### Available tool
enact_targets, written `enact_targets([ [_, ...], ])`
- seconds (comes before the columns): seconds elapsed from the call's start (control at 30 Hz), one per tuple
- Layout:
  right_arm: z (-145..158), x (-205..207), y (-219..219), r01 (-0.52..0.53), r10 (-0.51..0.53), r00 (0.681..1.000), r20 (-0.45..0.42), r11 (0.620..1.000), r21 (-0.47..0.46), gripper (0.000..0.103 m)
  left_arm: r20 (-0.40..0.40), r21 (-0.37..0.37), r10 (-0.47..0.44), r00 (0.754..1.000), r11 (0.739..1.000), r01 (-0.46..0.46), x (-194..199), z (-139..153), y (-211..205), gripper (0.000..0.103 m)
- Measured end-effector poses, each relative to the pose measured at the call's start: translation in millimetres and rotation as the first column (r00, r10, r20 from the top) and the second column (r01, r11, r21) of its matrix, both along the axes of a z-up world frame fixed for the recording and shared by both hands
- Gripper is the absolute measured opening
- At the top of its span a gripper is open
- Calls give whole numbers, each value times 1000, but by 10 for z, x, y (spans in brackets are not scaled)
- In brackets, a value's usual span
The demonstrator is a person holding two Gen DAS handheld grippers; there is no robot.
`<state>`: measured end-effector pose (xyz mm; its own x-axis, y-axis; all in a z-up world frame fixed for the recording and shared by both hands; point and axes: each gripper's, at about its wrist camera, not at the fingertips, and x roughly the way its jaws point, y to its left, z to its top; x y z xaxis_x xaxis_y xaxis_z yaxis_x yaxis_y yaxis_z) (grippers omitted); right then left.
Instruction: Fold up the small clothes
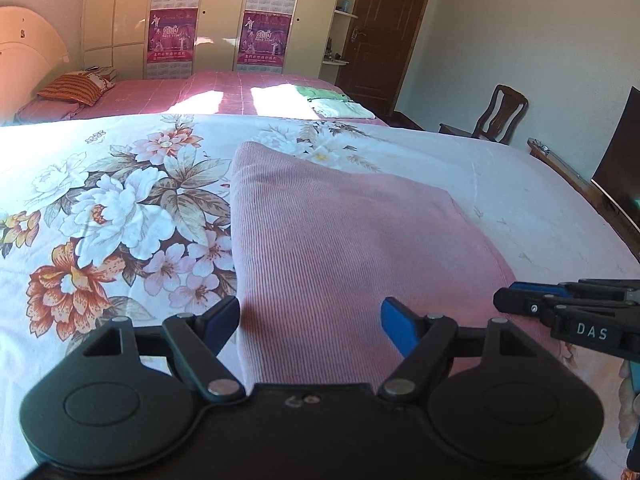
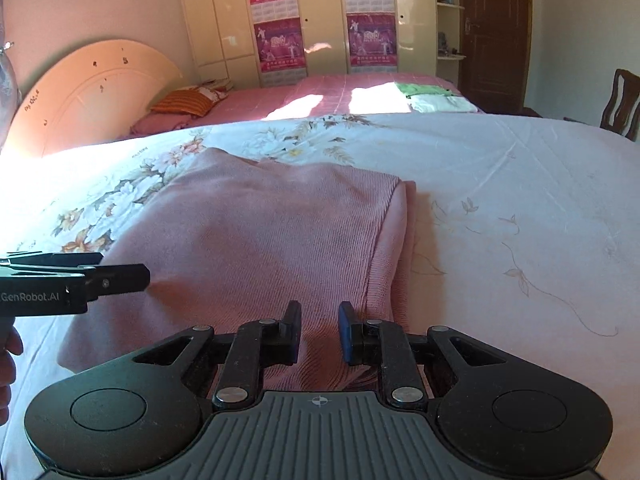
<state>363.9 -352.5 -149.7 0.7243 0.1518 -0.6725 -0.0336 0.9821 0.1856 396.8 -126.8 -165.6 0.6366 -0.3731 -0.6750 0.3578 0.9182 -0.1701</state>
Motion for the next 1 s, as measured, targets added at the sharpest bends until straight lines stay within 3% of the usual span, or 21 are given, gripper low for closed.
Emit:
enact_targets([
  [0.17, -15, -178, 112, -35, 35, 999, -14, 999, -16, 20, -39, 47, -5, 999, 999, 7, -97, -170, -56, 76],
  [0.23, -175, -152, 95, -12, 7, 998, -68, 998, -69, 19, -81, 13, 9, 997, 1000, -8, -81, -242, -22, 76],
  [0.3, -273, -175, -5, 10, -12, 996, -83, 999, -33, 19, -117, -27, 33, 993, 999, -36, -76, -284, 36, 78],
  [0.6, -193, -226, -31, 14, -15, 996, -84, 1000, -16, 20, -74, 45, 9, 997, 999, -6, -195, -191, -90, 77],
  [0.77, -41, -273, -31, 18, -17, 999, -49, 1000, 20, 21, -72, 62, 22, 997, 998, -18, -198, -137, -120, 77],
  [0.9, 58, -263, 4, 15, -14, 1000, -15, 999, 45, 22, -26, 81, 28, 999, 996, -25, -236, -55, -136, 77],
  [0.93, 80, -246, 24, 15, -15, 1000, -5, 999, 52, 24, -5, 82, 28, 1000, 996, -27, -250, -13, -139, 78],
  [0.97, 97, -230, 34, 16, -16, 1000, 1, 998, 55, 31, 8, 82, 27, 1000, 996, -28, -256, 16, -142, 78],
  [1.0, 110, -212, 43, 17, -17, 1000, 11, 998, 54, 47, 26, 84, 29, 999, 996, -31, -252, 64, -153, 78],
])
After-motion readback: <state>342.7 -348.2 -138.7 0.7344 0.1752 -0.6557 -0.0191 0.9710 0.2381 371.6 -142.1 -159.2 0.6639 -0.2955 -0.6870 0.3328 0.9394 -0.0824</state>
